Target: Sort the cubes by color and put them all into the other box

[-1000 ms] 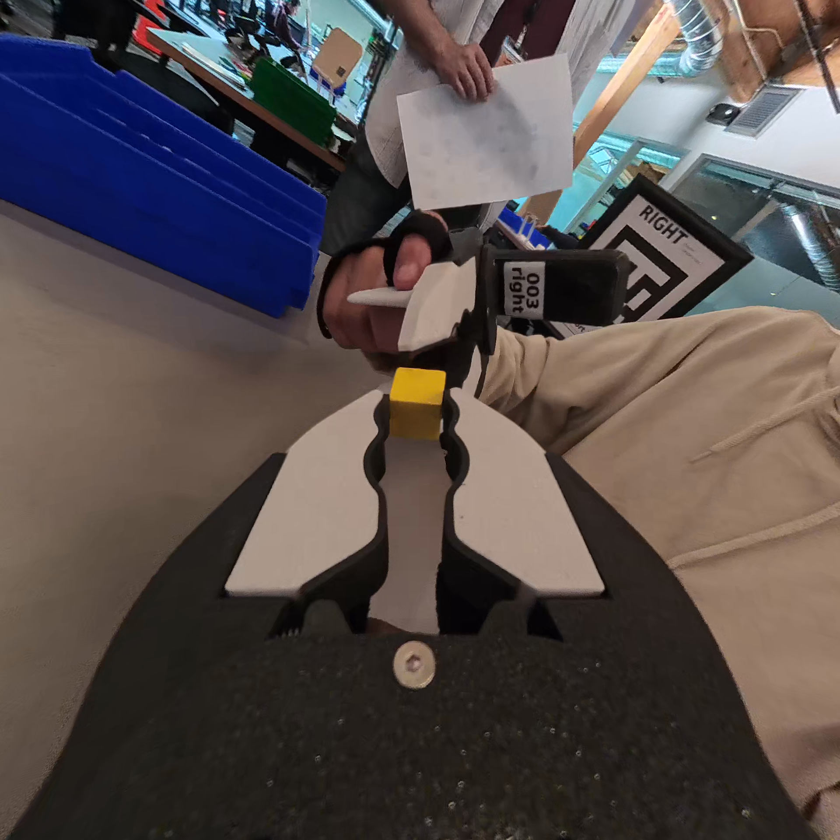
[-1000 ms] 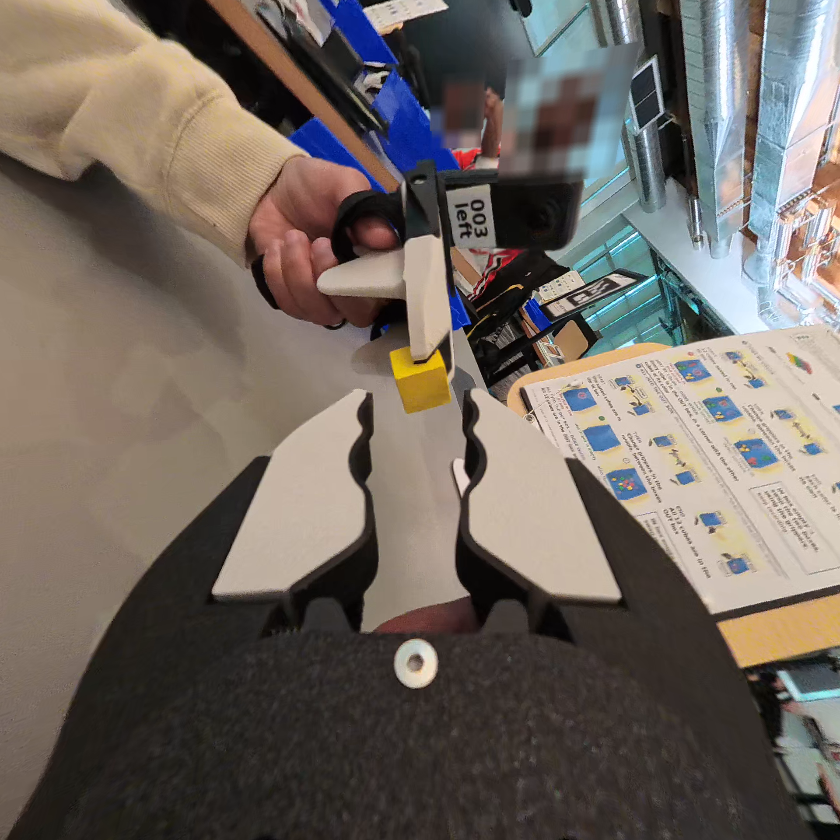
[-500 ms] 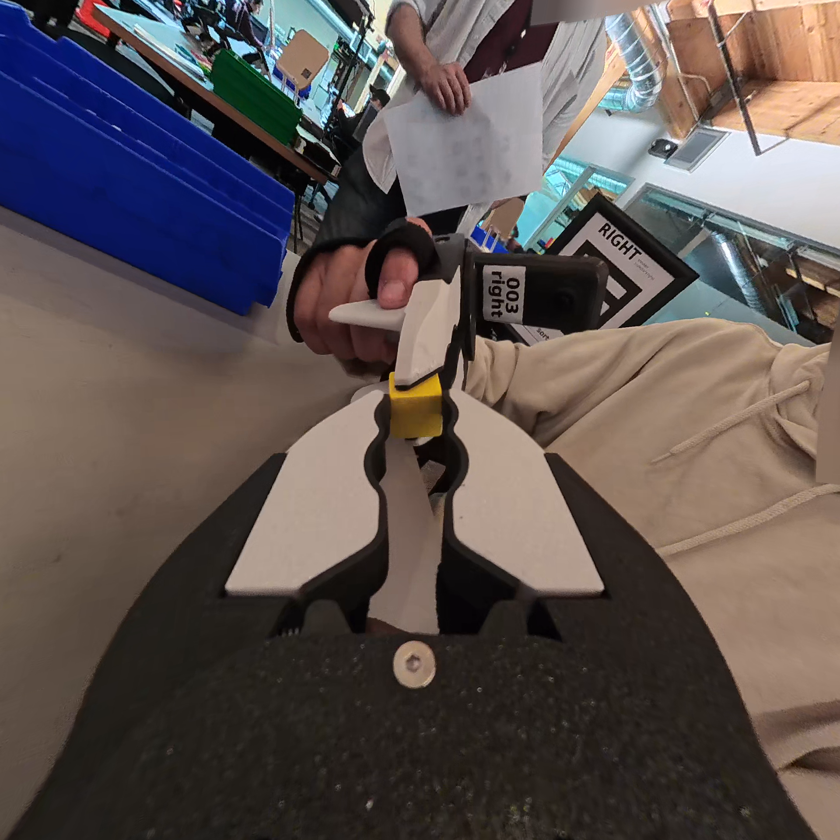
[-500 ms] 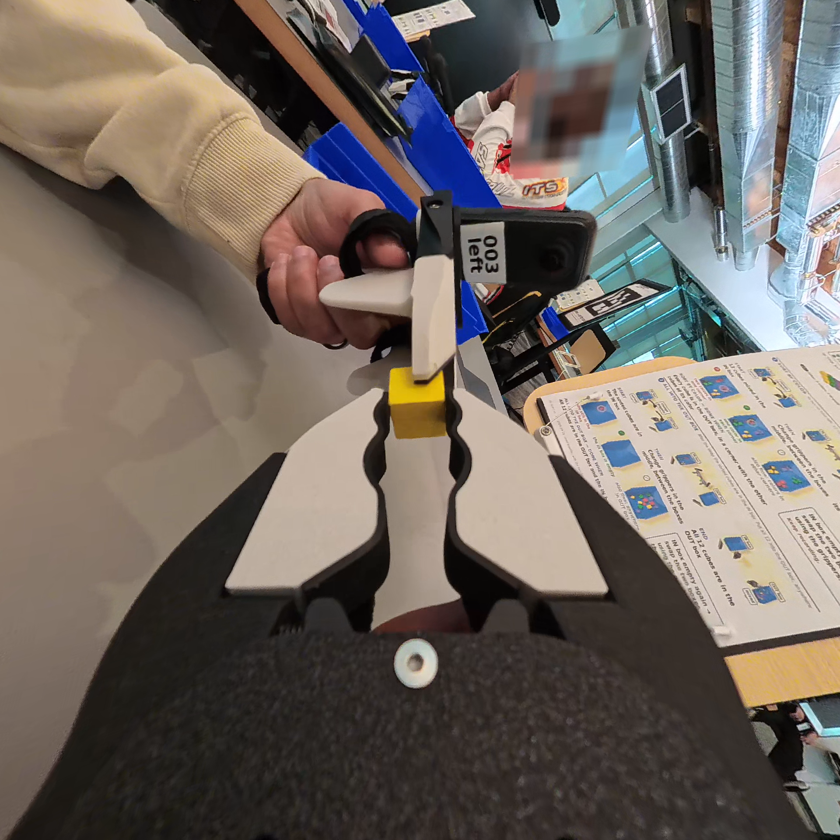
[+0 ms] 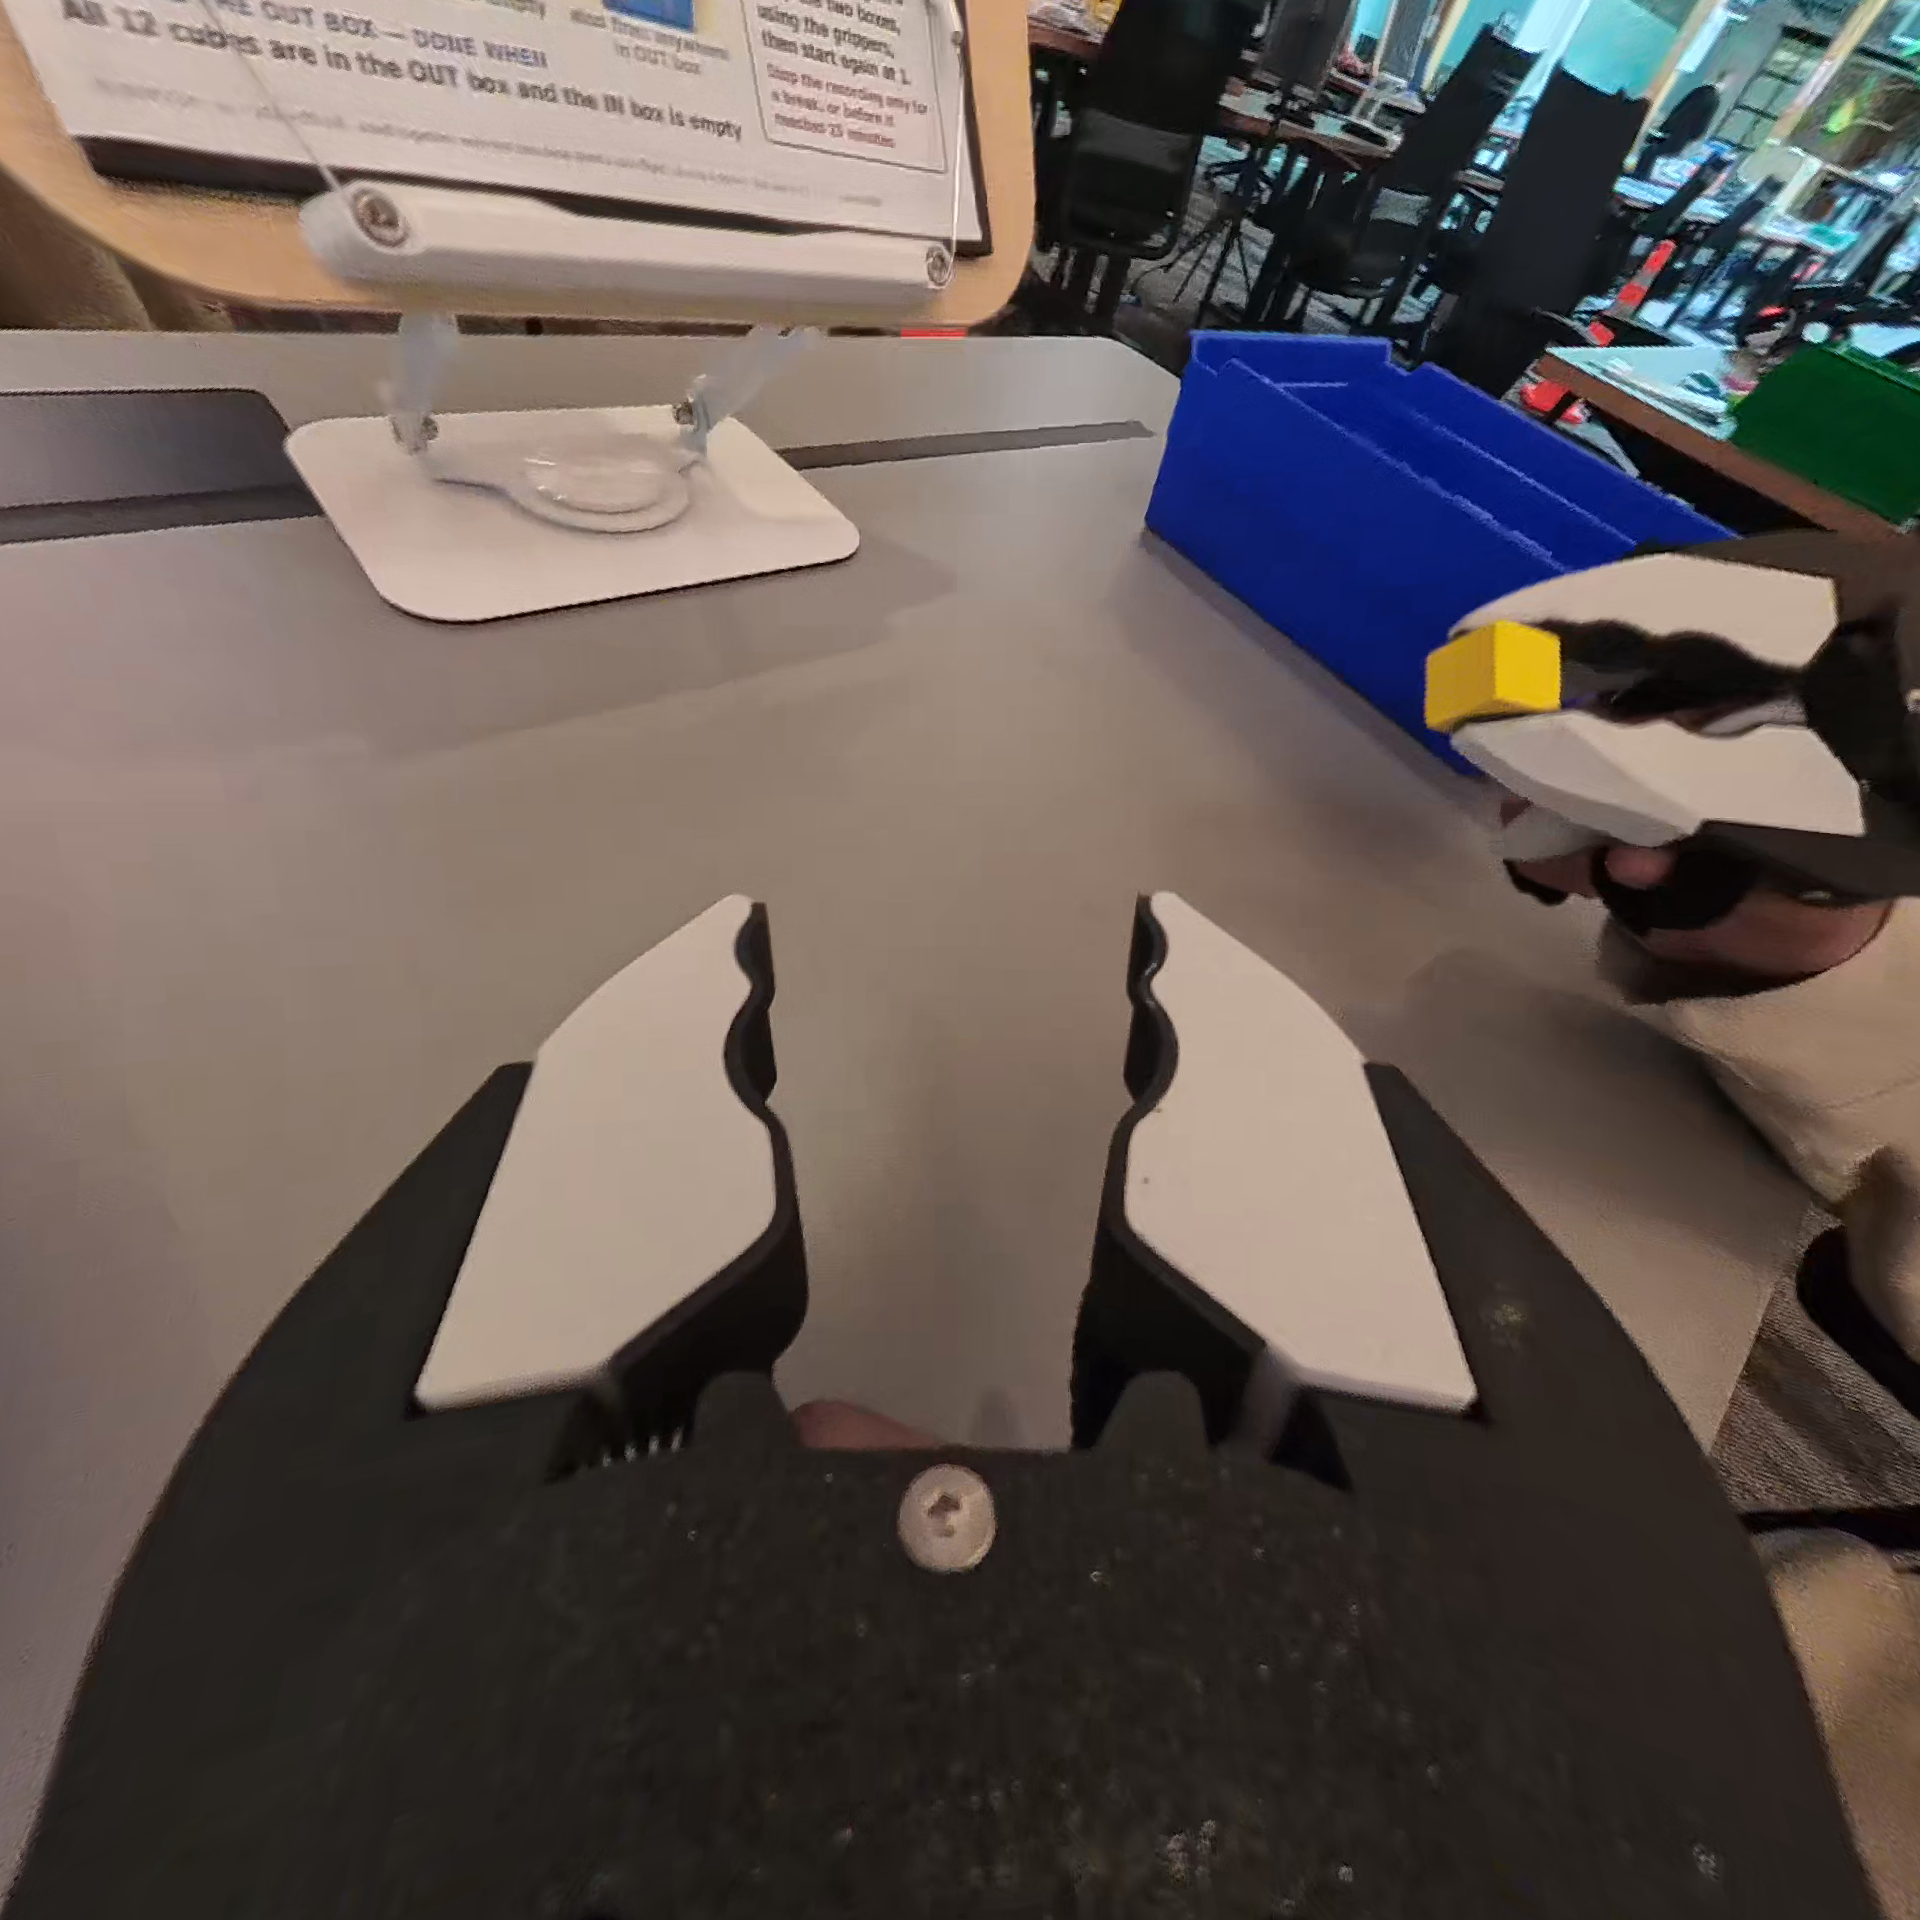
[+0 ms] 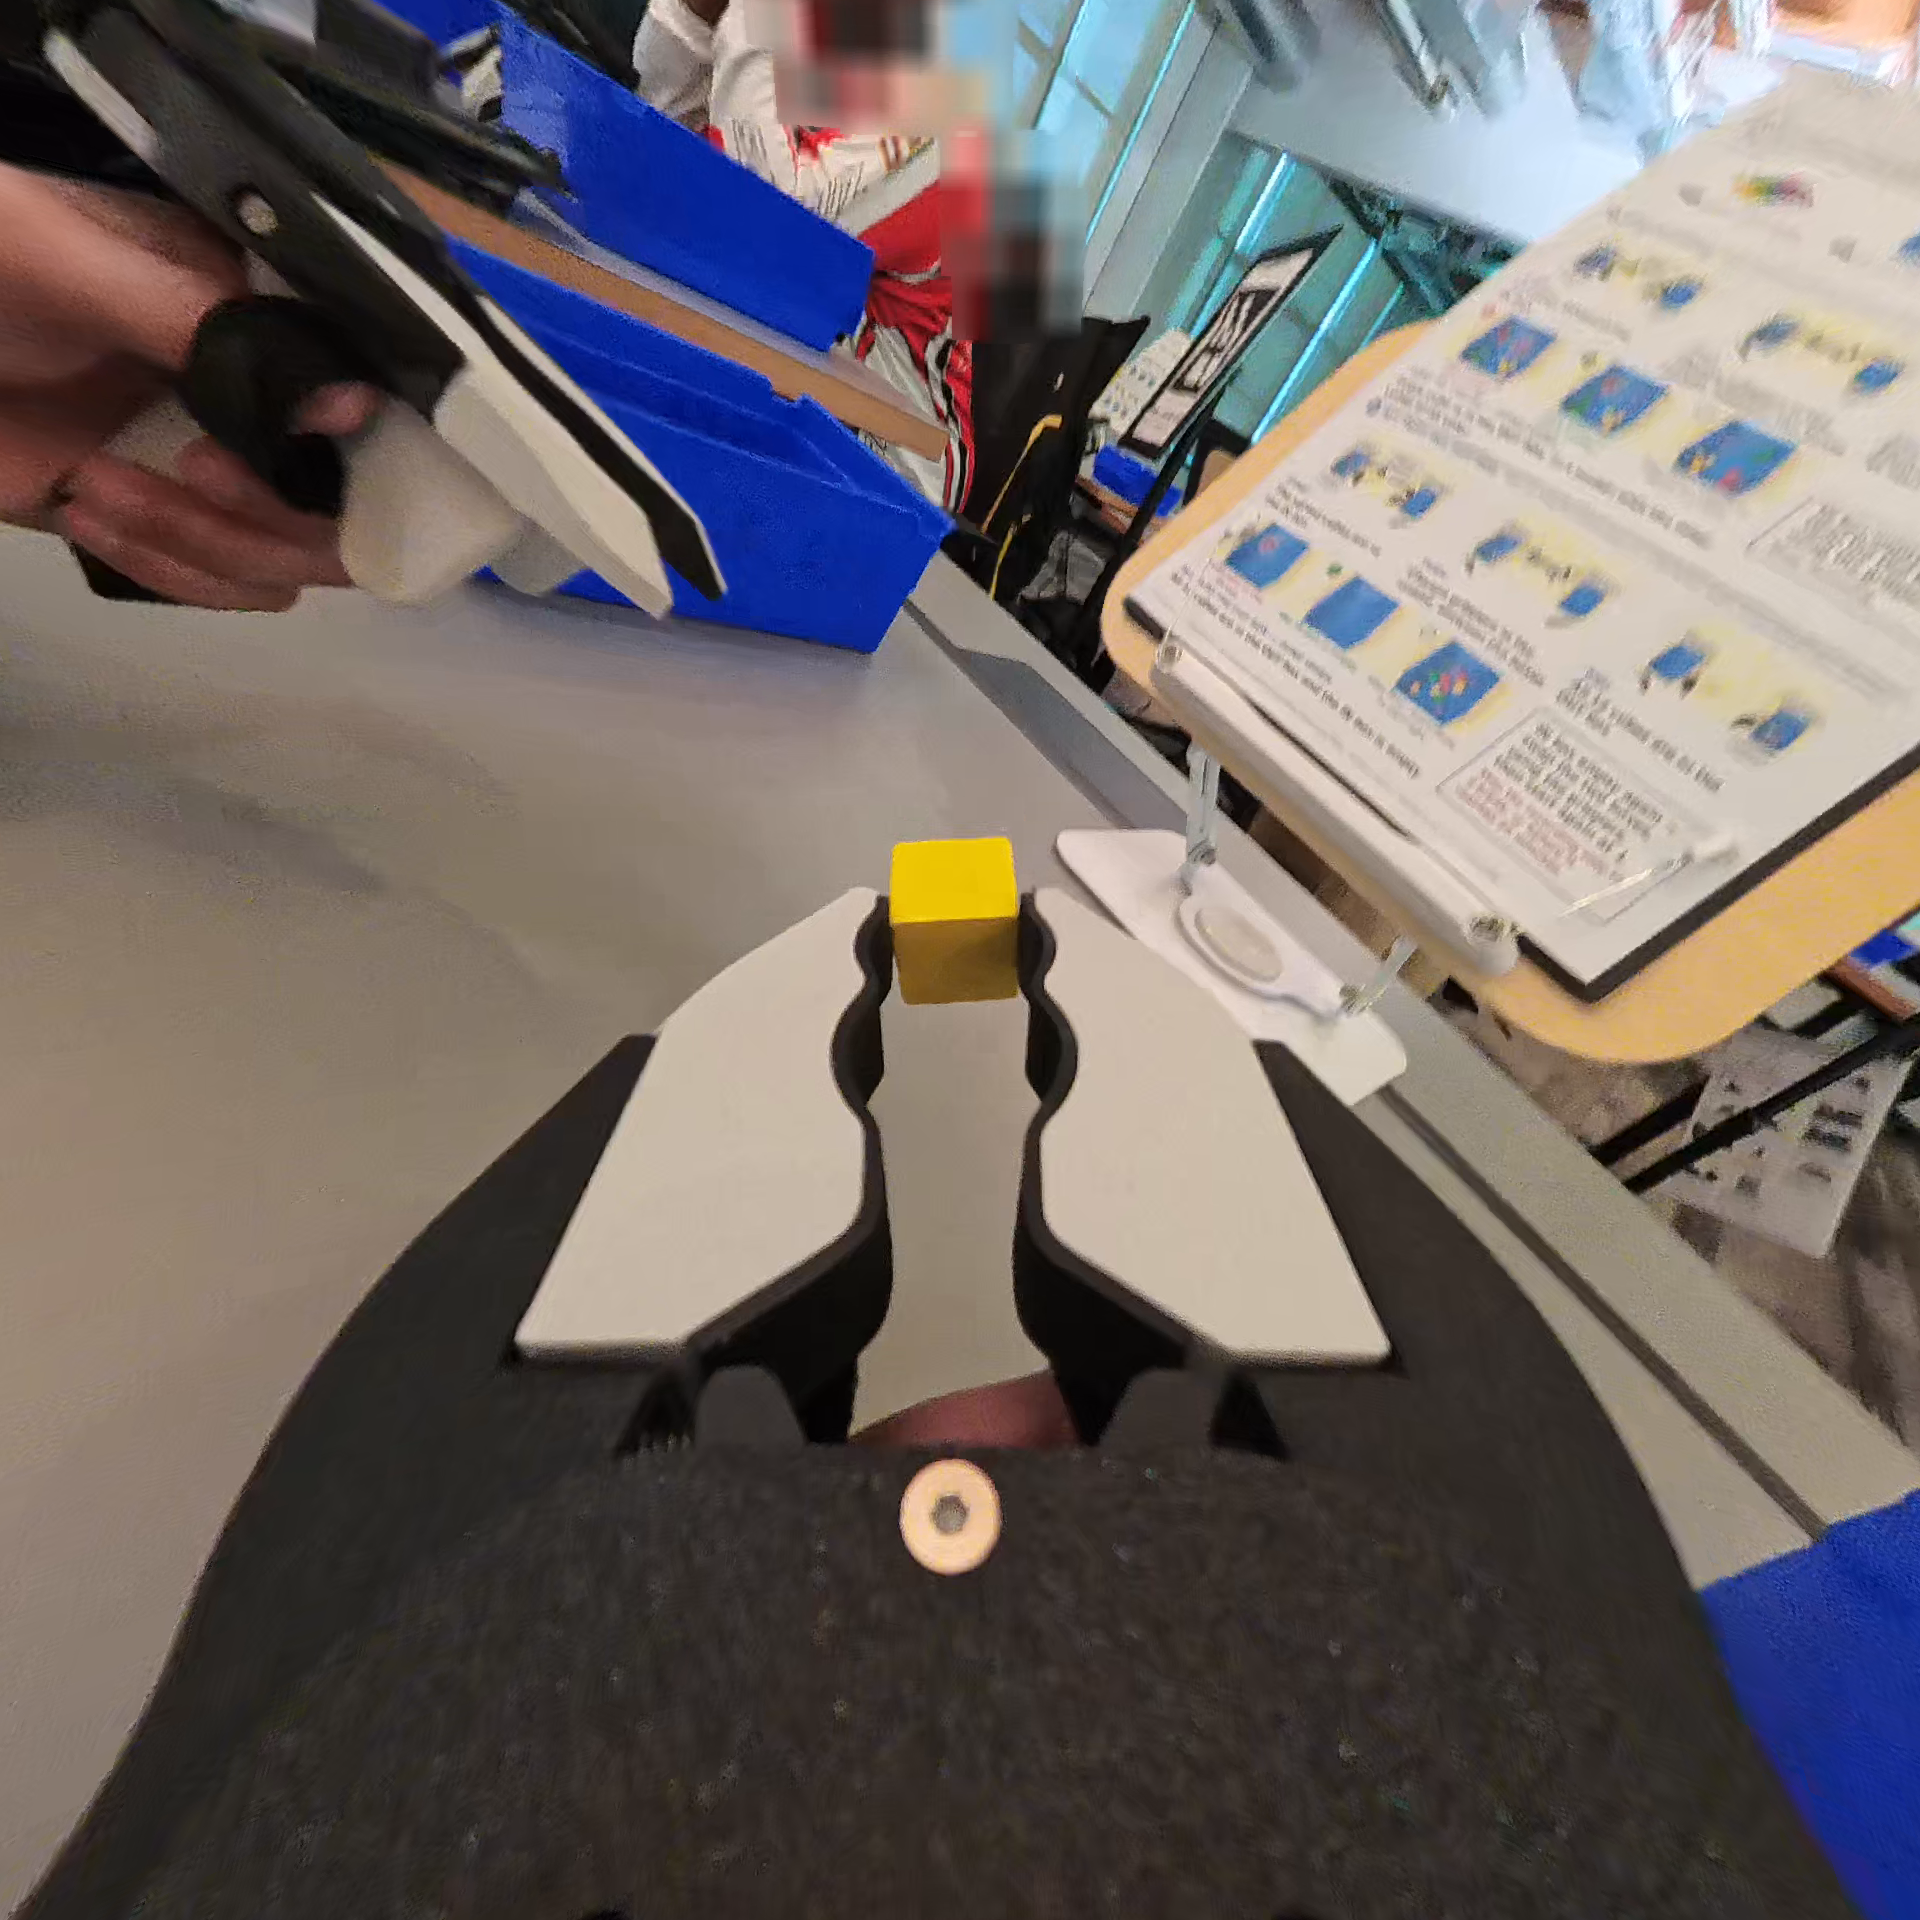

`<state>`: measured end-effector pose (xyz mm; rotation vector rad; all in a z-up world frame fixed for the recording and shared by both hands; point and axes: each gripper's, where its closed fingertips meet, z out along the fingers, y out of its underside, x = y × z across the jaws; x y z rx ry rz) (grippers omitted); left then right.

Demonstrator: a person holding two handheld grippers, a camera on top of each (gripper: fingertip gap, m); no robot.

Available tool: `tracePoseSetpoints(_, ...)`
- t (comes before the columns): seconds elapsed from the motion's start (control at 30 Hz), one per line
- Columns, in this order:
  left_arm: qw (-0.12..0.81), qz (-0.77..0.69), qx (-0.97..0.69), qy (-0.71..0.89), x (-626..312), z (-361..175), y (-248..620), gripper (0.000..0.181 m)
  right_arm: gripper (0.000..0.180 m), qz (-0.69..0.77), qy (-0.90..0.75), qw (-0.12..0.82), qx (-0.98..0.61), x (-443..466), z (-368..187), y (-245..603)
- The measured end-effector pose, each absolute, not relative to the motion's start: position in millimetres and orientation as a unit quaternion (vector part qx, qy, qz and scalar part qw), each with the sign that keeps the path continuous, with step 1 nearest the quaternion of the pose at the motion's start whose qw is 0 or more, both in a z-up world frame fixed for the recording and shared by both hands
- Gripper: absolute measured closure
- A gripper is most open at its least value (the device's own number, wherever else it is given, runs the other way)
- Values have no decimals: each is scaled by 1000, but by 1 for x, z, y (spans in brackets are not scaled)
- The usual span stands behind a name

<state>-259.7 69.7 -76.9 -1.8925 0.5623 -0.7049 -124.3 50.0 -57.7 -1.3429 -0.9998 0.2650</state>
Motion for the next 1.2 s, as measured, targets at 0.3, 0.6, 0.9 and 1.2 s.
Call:
tracePoseSetpoints(0.3,507,-258,-791,226,-273,-82,52,118,157,75,-356,664,-654,-31,5,48)
tracePoseSetpoints(0.6,494,-248,-798,240,-265,-87,52,118,156,13,-351,300,-887,172,-73,86)
tracePoseSetpoints(0.9,499,-235,-795,253,-265,-85,51,118,156,29,-434,71,-898,170,-165,83)
tracePoseSetpoints(1.2,496,-237,-795,257,-269,-87,48,118,156,21,-413,40,-910,177,-186,89)
